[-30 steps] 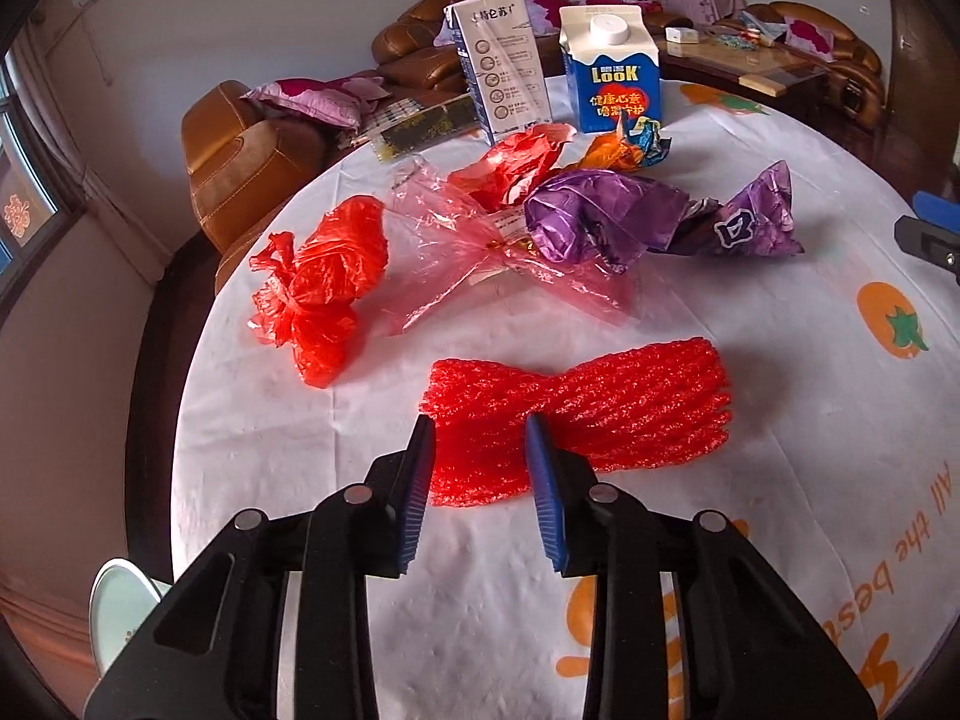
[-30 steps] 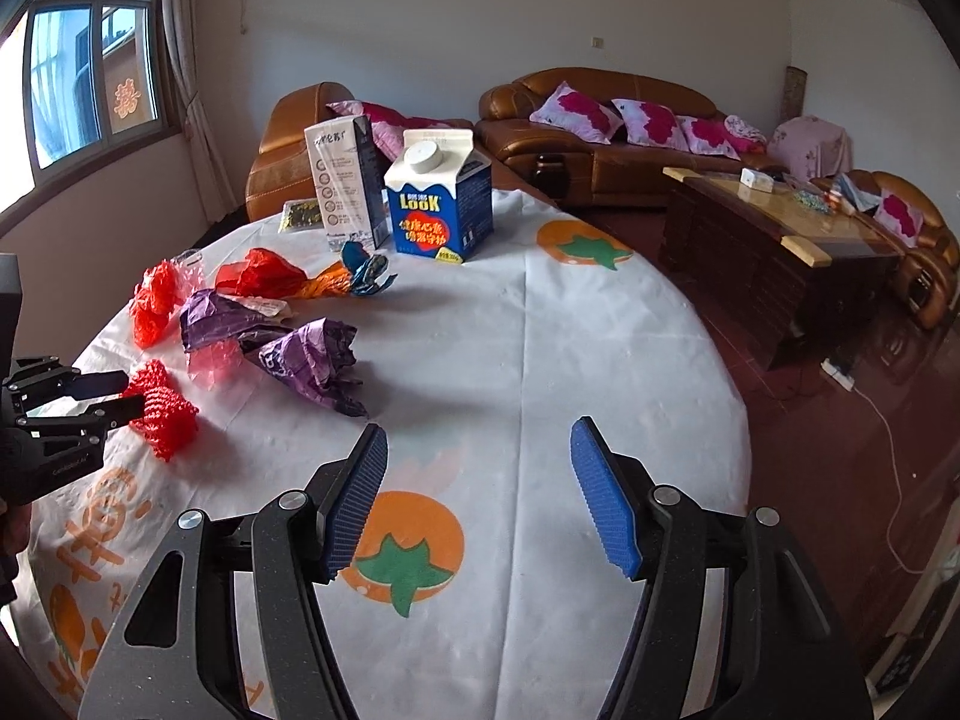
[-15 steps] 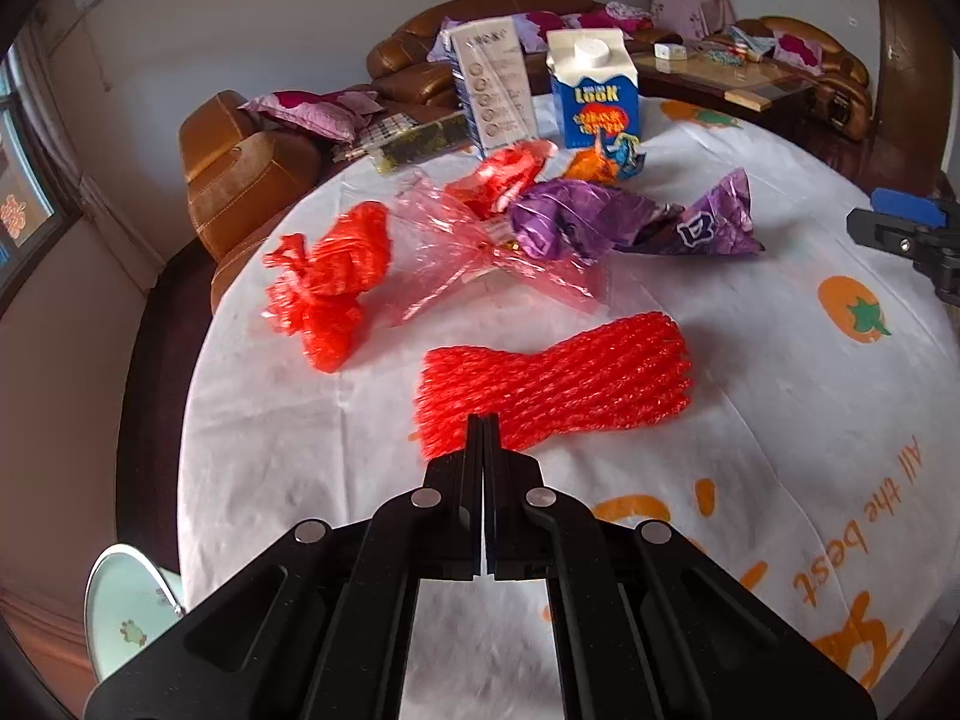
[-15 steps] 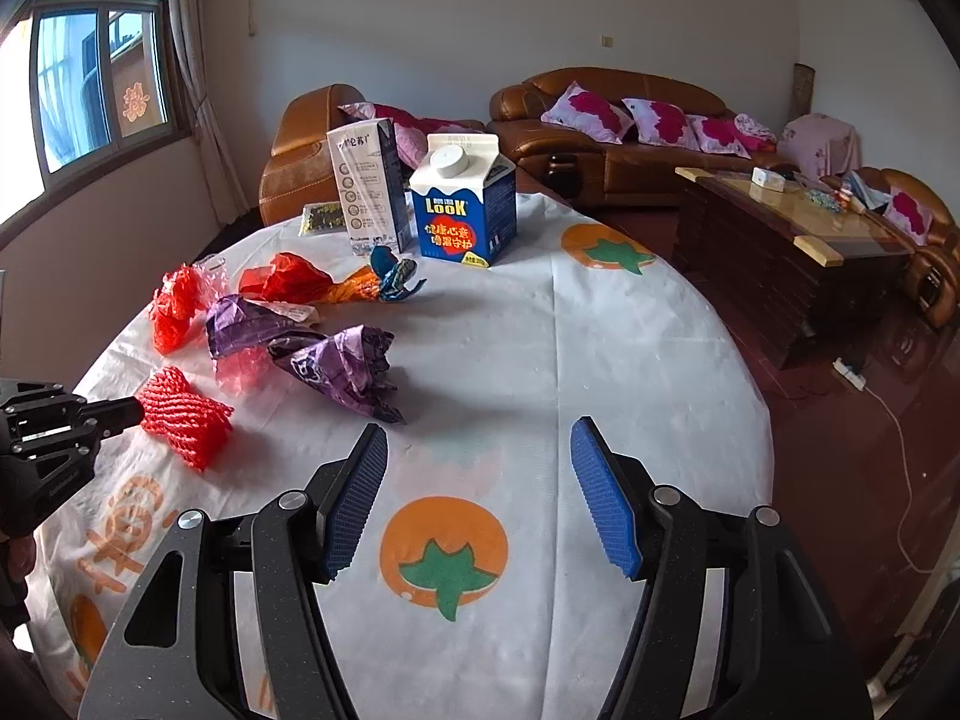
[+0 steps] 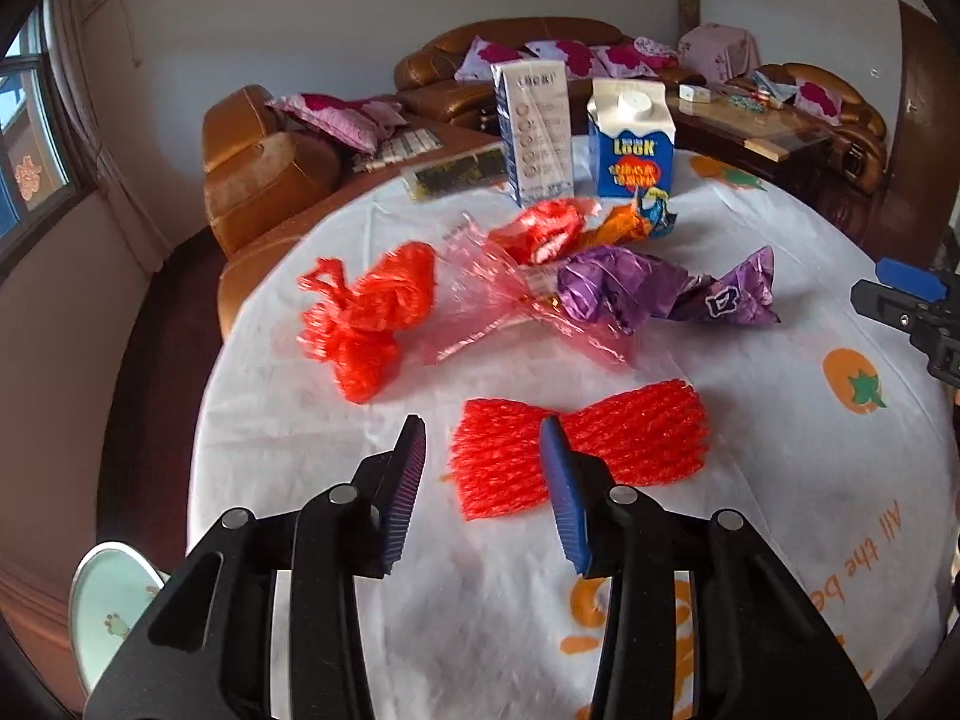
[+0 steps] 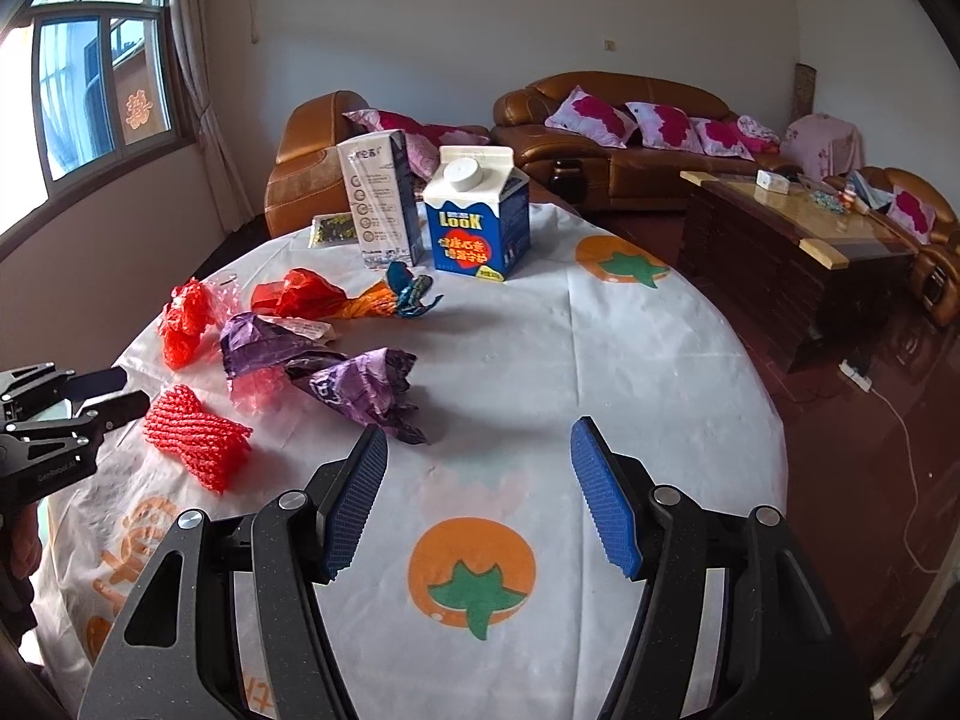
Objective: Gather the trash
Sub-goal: 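Grasp the red foam mesh net with the left tool, then hold the red mesh with the left tool while the right tool grasps the purple wrapper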
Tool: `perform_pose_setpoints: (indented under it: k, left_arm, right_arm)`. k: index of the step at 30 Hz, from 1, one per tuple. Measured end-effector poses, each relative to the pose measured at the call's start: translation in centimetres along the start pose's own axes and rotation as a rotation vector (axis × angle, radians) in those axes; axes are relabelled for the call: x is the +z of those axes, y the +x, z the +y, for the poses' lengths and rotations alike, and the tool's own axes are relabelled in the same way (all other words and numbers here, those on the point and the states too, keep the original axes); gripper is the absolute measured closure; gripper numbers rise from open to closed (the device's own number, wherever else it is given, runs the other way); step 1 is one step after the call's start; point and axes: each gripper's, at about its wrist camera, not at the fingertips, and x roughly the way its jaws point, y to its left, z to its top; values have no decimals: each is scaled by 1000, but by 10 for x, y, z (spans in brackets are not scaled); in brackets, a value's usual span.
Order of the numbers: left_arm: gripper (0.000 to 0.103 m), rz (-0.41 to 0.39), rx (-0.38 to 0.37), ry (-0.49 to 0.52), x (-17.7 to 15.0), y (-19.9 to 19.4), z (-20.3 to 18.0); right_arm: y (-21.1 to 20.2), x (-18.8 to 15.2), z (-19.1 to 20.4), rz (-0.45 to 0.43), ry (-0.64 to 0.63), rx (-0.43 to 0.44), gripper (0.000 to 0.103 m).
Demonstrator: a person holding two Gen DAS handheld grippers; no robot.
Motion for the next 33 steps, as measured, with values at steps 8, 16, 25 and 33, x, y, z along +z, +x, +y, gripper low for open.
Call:
perform_pose_setpoints:
  k: [8, 16, 25, 33]
  left_arm:
    - [84, 68, -78, -12, -6, 28, -6]
    - [103, 74, -38, 1, -11, 15, -10]
    - [103, 17, -20, -55, -17, -17, 15]
    - [60, 9, -11, -105, -8, -2, 29]
  right_arm:
    - [7, -5, -4, 19, 12, 13, 39]
    - [8, 1, 4, 11, 11, 14, 39]
    - [21, 25, 26, 9, 16, 29, 40]
    - [27, 19, 20, 23, 34, 12, 39]
